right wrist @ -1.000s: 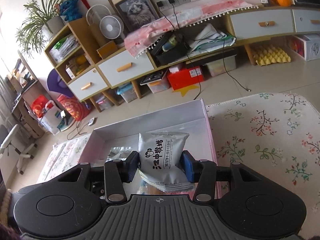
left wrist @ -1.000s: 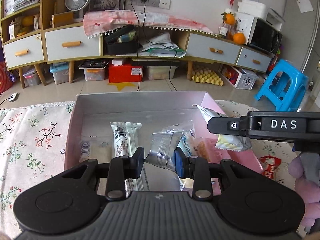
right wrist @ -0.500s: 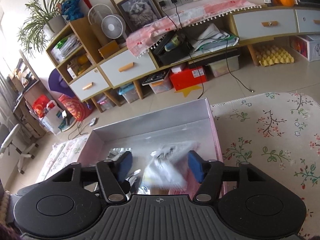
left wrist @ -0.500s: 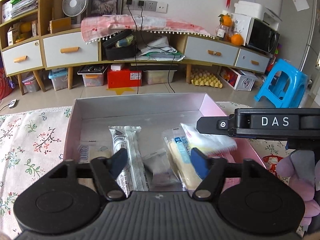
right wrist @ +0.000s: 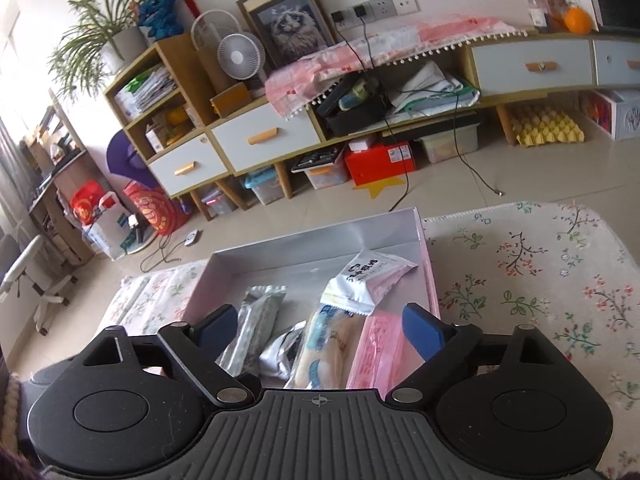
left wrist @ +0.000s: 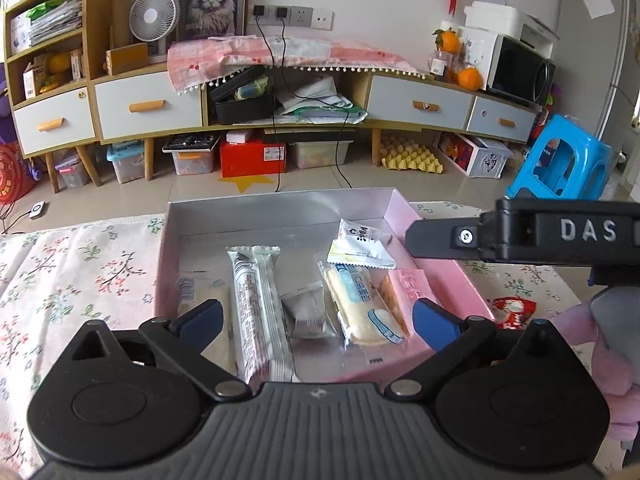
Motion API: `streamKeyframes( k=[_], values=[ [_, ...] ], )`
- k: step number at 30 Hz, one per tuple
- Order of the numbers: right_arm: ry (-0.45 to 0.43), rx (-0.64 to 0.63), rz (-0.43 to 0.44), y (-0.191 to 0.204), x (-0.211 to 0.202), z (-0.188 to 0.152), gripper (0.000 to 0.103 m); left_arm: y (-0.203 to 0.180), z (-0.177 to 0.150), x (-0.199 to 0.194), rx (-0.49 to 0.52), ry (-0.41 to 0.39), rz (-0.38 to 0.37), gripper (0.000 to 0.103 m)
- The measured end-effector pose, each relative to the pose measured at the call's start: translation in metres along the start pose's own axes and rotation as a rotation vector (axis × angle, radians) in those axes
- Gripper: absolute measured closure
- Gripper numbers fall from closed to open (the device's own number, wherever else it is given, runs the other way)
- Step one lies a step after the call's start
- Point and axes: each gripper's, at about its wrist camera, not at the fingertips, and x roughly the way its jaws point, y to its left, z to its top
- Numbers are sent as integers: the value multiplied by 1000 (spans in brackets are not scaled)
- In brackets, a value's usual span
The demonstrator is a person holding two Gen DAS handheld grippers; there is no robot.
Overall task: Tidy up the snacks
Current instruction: 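Carry both packets into the pink box and open both tools, then lift both open tools out of the box back over the pile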
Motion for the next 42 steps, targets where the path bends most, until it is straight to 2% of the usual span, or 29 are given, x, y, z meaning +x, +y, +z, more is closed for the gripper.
streamKeyframes(
  k=[5,17,23,32,36,42],
  values=[
    [12,-54,7,15,-20,-8,9,-3,-4,-18,12,-5,34,0],
    [76,-143,-13,47,-54,-34,8,-1,-21,-49,49,78,107,0],
    [104,-156,-17,56,-63,-52,8,8,-35,-59,-6,94,93,0],
    [57,-245,-15,59,-67,-82,7,29,-54,-65,-46,80,80,0],
    [55,-282,-12,57,-62,-93,4,34,-62,-64,-33,67,79,0],
    [89,-340,-26,59,-48,-109,4,46,-66,-52,-54,105,66,1]
  ],
)
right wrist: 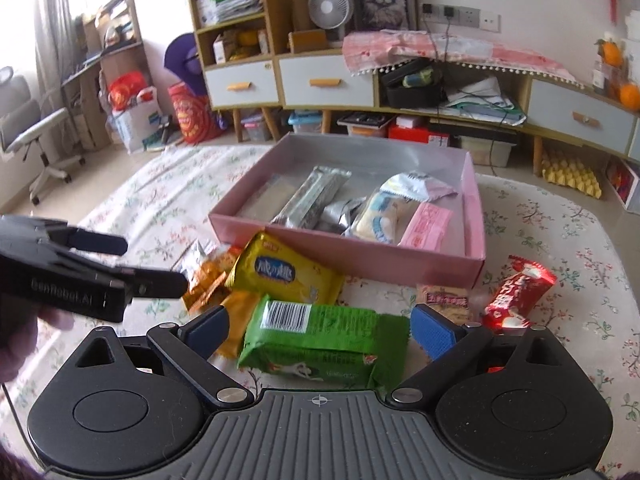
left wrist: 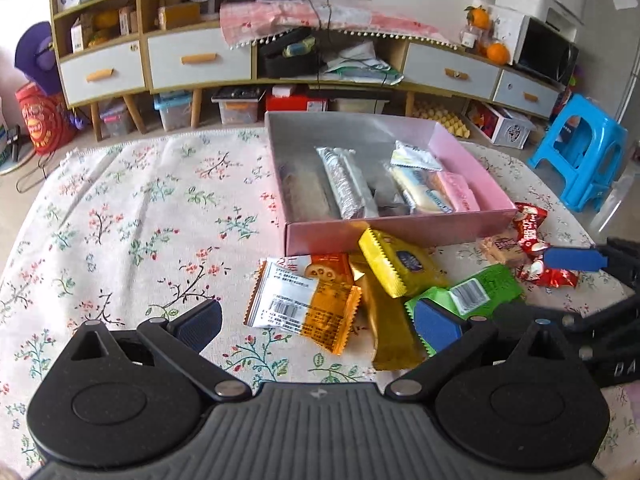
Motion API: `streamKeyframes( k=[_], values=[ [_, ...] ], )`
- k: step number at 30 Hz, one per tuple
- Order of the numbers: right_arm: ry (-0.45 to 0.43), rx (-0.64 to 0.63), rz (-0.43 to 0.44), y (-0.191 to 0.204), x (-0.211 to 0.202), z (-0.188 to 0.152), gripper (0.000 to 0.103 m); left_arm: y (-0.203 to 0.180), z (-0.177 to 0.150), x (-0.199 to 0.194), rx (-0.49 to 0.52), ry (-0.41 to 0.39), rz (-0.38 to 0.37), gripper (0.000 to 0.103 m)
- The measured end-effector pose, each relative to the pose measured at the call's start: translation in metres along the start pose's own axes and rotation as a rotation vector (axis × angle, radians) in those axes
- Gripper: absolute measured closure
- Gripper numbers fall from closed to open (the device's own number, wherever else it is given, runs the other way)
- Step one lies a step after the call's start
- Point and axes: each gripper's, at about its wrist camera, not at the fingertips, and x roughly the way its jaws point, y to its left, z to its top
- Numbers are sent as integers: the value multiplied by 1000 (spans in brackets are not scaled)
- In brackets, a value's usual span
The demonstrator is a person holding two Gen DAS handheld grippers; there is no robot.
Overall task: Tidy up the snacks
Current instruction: 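Lift both open tools out of the box back over the pile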
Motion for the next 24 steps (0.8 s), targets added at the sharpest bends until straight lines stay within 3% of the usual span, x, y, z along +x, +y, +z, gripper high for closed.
streamKeyframes(
  k=[4,9,15,19,24],
  values=[
    [24,47,7,0,9,2,4,9,1,8,-35,13,27,5],
    [17,31,-39,8,23,6,4,13,1,22,-39,59,30,20],
    [24,-39,-97,19,44,8,4,24,0,27,-105,82,52,20],
    [51,-72,-120,20,51,1,4,31,3,27,-213,68,36,14],
    [50,-90,-114,16,45,-4,4,33,1,35,-294,84,110,18]
  ],
)
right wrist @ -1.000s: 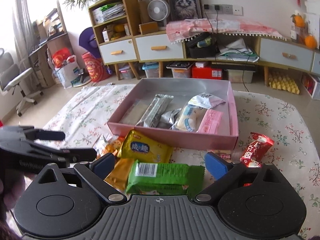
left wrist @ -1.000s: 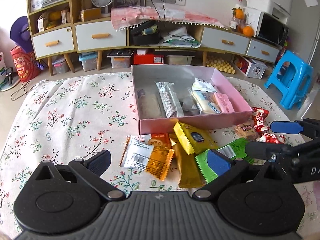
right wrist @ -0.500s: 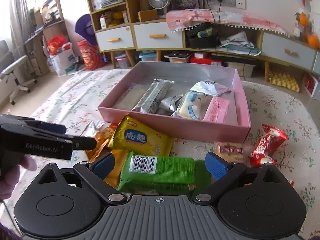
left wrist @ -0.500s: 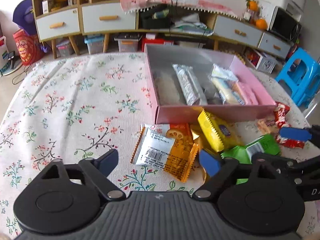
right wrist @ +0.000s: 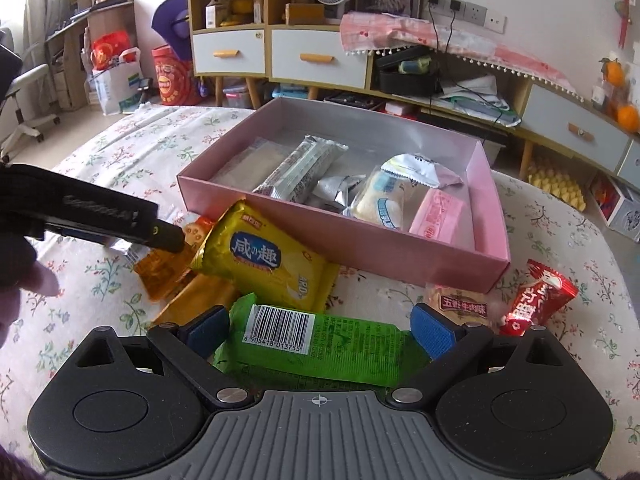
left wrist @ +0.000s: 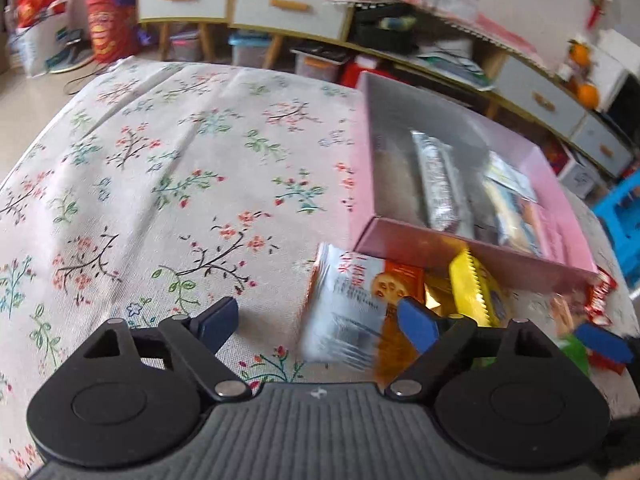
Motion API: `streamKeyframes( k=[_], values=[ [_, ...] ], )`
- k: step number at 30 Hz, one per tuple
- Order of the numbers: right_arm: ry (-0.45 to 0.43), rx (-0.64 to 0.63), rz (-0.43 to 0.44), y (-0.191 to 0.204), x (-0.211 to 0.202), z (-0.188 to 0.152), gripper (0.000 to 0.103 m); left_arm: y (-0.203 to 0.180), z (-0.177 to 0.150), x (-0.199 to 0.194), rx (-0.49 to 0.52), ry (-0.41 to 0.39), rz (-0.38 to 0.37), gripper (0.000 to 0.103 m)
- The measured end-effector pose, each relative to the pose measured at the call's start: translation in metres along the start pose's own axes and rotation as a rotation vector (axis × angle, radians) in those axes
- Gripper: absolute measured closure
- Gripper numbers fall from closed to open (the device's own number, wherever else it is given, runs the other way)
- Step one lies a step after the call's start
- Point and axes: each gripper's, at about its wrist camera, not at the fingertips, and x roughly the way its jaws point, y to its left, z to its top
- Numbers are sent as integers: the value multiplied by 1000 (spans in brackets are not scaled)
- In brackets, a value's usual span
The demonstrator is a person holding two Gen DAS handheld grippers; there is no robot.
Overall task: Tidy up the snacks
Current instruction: 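Lift both open tools out of the box back over the pile, then close the left tool on the orange-white bar while the right tool closes on the green pack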
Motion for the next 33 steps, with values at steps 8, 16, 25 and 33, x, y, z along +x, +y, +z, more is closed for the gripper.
streamKeyframes(
  k=[8,16,25,33],
  values=[
    [1,-70,40,-10,-15,-16,4,-10,-8,-9,147,26,8,27],
    [4,-144,121,-34,-34,-33,4,2,-26,-20,361,71,-100,25],
    [21,44,149,-54,-66,-29,4,25,-25,-38,179,105,-173,14],
    [198,431,145,-81,-60,-24,5,15,-21,-28,31,140,-131,21]
  ],
)
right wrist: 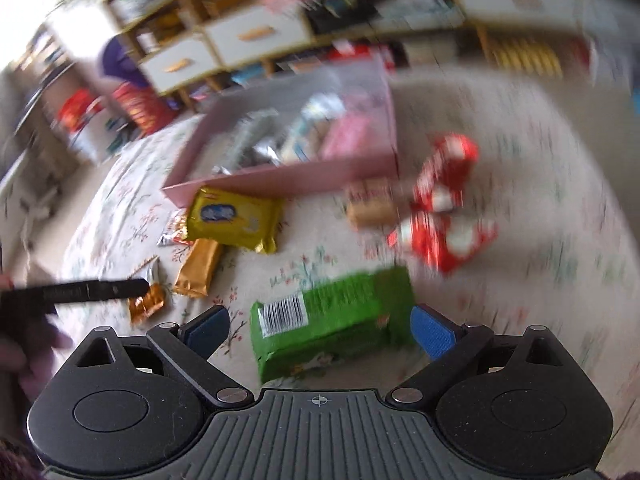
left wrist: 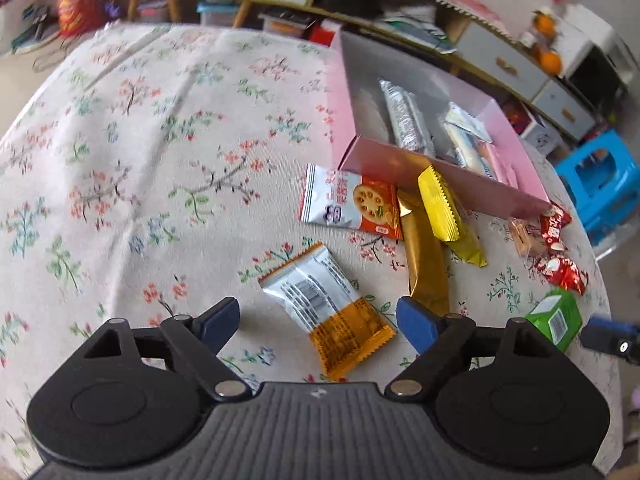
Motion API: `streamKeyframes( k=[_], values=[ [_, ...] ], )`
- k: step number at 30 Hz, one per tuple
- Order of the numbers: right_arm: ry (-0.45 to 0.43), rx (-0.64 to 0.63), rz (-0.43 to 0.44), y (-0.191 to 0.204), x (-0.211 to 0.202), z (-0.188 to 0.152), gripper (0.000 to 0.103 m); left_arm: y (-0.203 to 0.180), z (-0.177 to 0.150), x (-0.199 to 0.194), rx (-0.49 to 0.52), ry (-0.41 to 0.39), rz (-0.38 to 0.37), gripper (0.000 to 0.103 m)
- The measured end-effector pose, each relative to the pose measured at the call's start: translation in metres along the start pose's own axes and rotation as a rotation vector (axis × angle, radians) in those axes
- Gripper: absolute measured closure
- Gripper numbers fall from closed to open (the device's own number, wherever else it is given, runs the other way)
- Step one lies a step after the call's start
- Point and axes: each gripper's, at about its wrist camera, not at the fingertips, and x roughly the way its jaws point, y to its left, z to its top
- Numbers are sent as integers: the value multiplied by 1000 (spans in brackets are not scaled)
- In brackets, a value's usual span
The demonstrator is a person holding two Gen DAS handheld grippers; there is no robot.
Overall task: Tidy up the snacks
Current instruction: 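Close the left tool on the orange-white bar while the right tool closes on the green pack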
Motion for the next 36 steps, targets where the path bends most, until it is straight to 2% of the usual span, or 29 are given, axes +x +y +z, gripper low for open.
streamKeyframes(
  k=[2,6,11,14,17,20,22,24,28,32,34,35,36],
  values=[
    [59,98,24,-8,10,1,5,-2,0,3,-20,3,17,22],
    [94,186,47,-12,22,2,5,-7,1,4,-25,-15,64,29],
    [78,210,18,-6,35,9,5,-23,-2,10,75,-38,151,38],
    [63,164,-55,2,47,11,5,-30,-3,13,136,-50,175,41],
    [33,79,-107,14,55,12,7,-31,-4,13,176,-60,172,48],
    [27,-37,-118,29,60,9,19,-28,-4,10,198,-63,163,55],
    [31,-131,-116,40,61,5,35,-25,-5,8,211,-64,157,60],
    [40,-224,-96,48,62,1,40,-23,-6,6,226,-63,145,66],
    [50,-352,-64,56,60,-8,51,-16,-10,0,260,-55,115,66],
    [47,-402,-27,58,57,-14,50,-11,-16,-5,280,-66,112,66],
    [36,-396,-18,55,55,-15,47,-9,-17,-8,271,-76,104,64],
    [39,-385,-15,53,53,-15,44,-8,-18,-9,267,-83,103,62],
    [41,-369,-7,52,51,-15,40,-8,-19,-10,266,-86,100,56]
  ],
)
